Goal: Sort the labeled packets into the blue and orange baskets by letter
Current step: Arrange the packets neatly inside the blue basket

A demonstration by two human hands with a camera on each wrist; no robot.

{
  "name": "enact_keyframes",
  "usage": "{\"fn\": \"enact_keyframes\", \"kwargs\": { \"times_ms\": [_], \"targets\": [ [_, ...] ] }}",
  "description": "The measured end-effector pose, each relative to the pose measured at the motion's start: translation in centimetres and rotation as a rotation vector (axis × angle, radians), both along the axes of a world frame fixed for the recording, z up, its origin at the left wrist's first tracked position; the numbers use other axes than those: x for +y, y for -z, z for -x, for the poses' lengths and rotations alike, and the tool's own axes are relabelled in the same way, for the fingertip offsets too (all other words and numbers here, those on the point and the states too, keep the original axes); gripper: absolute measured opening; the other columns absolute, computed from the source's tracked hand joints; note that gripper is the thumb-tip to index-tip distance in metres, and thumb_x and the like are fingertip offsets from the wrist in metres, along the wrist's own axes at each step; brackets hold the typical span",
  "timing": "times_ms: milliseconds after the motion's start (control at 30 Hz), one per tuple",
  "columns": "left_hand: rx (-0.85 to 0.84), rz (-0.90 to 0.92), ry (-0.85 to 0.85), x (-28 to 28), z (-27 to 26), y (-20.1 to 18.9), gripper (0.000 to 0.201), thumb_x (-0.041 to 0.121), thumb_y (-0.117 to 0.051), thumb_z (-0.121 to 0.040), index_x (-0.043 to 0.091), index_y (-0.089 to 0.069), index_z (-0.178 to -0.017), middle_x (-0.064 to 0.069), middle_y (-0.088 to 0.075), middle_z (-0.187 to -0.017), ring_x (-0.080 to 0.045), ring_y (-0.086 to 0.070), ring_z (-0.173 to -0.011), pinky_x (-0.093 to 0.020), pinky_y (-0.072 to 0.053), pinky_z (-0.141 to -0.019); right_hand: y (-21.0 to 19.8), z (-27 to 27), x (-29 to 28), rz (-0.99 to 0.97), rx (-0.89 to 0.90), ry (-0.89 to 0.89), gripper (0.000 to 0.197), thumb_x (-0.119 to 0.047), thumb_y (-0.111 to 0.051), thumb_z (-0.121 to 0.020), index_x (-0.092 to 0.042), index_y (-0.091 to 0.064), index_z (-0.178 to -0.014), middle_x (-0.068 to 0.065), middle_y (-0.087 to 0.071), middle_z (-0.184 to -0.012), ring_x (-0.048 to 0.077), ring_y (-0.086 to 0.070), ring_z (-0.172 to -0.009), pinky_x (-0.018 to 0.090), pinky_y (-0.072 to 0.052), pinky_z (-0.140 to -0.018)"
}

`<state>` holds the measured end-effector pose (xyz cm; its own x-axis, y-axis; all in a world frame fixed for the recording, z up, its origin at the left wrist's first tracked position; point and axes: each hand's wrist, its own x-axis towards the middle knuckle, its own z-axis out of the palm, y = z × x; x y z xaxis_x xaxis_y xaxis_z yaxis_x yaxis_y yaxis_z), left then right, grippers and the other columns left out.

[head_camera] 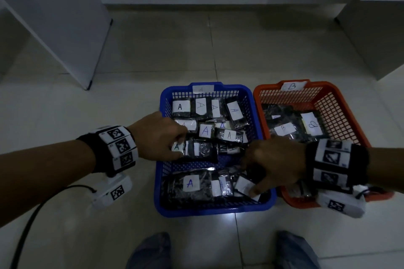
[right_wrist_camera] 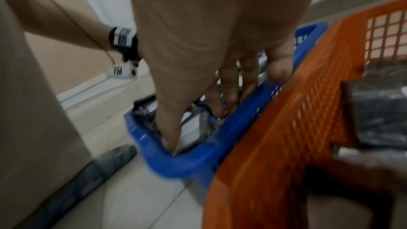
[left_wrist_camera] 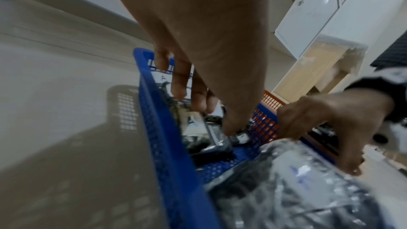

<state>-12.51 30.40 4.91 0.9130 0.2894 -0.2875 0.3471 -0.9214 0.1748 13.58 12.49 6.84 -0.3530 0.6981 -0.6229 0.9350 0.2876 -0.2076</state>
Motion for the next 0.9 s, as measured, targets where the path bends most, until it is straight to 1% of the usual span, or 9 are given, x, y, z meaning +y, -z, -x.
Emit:
{"fn": "enact_keyframes", "kwargs": {
  "times_ms": [67,200,333,400,500,567,633,733,900],
  "targets": [
    [0.027,0.097,0.010,-0.3,-0.3,-0.1,0.027,0.057,-0.062,-0.086,0.032,-0.054,-0.091,0.016,-0.055,-0.072,0.001,-0.048,-0.060,-0.023,-0.041,-0.060,0.4,0.0,-1.0,-0.090,-0.050,-0.112,0.056,-0.077,-0.053,-0.079,-0.031,-0.061,-0.110,-0.012,-0.059,-0.105,0.009,-0.054,-0.098,0.026,-0.051,-0.078],
    [0.086,0.257,0.045,-1.6,-1.1,-0.5,0.030,0.061,-0.057,-0.090,0.031,-0.057,-0.092,0.013,-0.061,-0.079,-0.002,-0.056,-0.067,-0.015,-0.040,-0.055,1.2,0.2,-1.4,-0.233,-0.063,-0.168,0.047,-0.069,-0.051,-0.083,-0.030,-0.060,-0.107,-0.010,-0.063,-0.101,0.013,-0.056,-0.096,0.034,-0.047,-0.091],
    [0.088,0.347,0.046,-2.5,-1.5,-0.5,0.026,0.054,-0.055,-0.094,0.029,-0.060,-0.093,0.013,-0.063,-0.082,-0.002,-0.059,-0.070,-0.017,-0.047,-0.059,0.9,-0.5,-0.4,-0.186,0.073,0.040,0.032,-0.054,-0.059,-0.090,-0.027,-0.061,-0.107,-0.009,-0.066,-0.100,0.009,-0.063,-0.085,0.028,-0.054,-0.080],
    [0.065,0.312,0.026,-2.3,-1.5,-0.3,0.018,0.041,-0.055,-0.097,0.026,-0.062,-0.094,0.011,-0.063,-0.084,-0.004,-0.058,-0.071,-0.023,-0.049,-0.063,1.0,-1.1,0.4,-0.152,0.160,0.125,0.023,-0.045,-0.061,-0.092,-0.026,-0.064,-0.105,-0.008,-0.068,-0.095,0.006,-0.065,-0.078,0.032,-0.058,-0.073],
    [-0.003,0.188,-0.043,-1.4,-1.3,-0.4,0.006,0.031,-0.058,-0.093,0.026,-0.060,-0.094,0.012,-0.062,-0.087,-0.004,-0.057,-0.074,-0.024,-0.047,-0.063,1.2,-1.7,1.7,-0.092,0.287,0.284,0.022,-0.033,-0.067,-0.092,-0.022,-0.064,-0.111,-0.007,-0.070,-0.099,0.005,-0.067,-0.083,0.032,-0.059,-0.075],
    [-0.021,0.126,-0.081,-0.5,-1.0,-0.5,0.011,0.034,-0.064,-0.088,0.028,-0.059,-0.096,0.013,-0.060,-0.089,-0.004,-0.056,-0.077,-0.026,-0.048,-0.065,1.3,-1.7,2.8,-0.137,0.359,0.405,0.023,-0.031,-0.076,-0.086,-0.022,-0.062,-0.103,-0.005,-0.069,-0.096,0.009,-0.067,-0.083,0.033,-0.059,-0.075],
    [0.013,0.075,-0.071,0.1,-0.9,-0.6,0.022,0.043,-0.070,-0.083,0.030,-0.059,-0.098,0.014,-0.062,-0.090,-0.005,-0.057,-0.078,-0.027,-0.049,-0.066,1.5,-1.1,3.9,-0.170,0.404,0.462,0.019,-0.031,-0.078,-0.085,-0.024,-0.063,-0.094,-0.008,-0.068,-0.089,0.007,-0.065,-0.079,0.030,-0.056,-0.072],
    [0.102,-0.036,-0.004,0.3,-0.9,-0.4,0.037,0.058,-0.070,-0.079,0.031,-0.058,-0.101,0.014,-0.064,-0.093,-0.007,-0.059,-0.080,-0.025,-0.045,-0.066,2.2,0.8,5.7,-0.173,0.410,0.456,0.018,-0.028,-0.072,-0.091,-0.015,-0.071,-0.103,-0.005,-0.070,-0.093,0.006,-0.064,-0.081,0.026,-0.052,-0.073],
    [0.044,-0.121,0.036,-0.3,-0.5,0.6,0.039,0.059,-0.068,-0.080,0.028,-0.057,-0.100,0.010,-0.064,-0.096,-0.012,-0.060,-0.083,-0.028,-0.035,-0.067,3.0,3.9,7.8,-0.171,0.399,0.466,0.021,-0.024,-0.077,-0.087,-0.010,-0.071,-0.102,0.002,-0.073,-0.097,0.015,-0.068,-0.086,0.032,-0.057,-0.080]
  ]
}}
